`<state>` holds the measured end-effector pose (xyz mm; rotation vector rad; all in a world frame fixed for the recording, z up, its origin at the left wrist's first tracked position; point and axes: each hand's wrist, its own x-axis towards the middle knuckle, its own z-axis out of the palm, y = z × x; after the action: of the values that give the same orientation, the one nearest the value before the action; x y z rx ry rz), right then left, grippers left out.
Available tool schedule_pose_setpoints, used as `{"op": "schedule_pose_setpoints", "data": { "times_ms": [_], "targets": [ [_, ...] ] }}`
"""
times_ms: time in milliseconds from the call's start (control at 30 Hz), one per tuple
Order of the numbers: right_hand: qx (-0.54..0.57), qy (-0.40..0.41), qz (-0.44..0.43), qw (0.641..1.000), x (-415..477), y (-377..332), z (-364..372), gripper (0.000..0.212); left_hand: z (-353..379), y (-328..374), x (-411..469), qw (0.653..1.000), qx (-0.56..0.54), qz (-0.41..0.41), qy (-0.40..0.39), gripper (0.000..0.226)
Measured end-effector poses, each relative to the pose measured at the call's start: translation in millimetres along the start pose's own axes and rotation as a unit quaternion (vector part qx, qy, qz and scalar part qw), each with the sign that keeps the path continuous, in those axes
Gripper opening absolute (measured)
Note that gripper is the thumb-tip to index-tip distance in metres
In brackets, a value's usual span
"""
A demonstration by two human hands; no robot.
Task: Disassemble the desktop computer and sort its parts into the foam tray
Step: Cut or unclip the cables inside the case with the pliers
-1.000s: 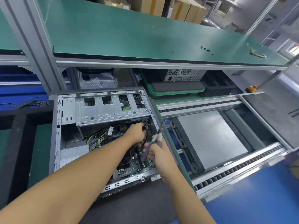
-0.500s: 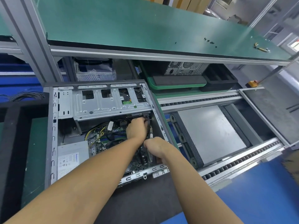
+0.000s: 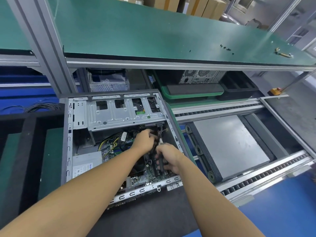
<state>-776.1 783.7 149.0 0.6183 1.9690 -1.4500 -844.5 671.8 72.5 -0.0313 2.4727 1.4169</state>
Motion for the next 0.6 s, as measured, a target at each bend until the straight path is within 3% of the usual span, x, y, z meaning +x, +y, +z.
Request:
{"op": "schedule_pose_setpoints", "data": {
  "times_ms": [100,333,600],
  "targets": [
    [0.003,-0.004,0.002,1.0,6.8,2.3,-1.8,0.029,-2.4,-0.8,0.3,0.999,-0.041,-0.034,-0.004,0.038],
    [0.035,0.006,0.018,0.999,20.3,-2.4,4.4,0.014,6.5,15.3,10.0,0.994,-0.066,-0.086,-0.023,0.036],
    [0.072,0.011,0.01,0.997,31.7,11.9,0.4,0.014,17.0,16.9,12.5,0.985,-0.13,-0.109,-0.03,0.034]
  ]
}}
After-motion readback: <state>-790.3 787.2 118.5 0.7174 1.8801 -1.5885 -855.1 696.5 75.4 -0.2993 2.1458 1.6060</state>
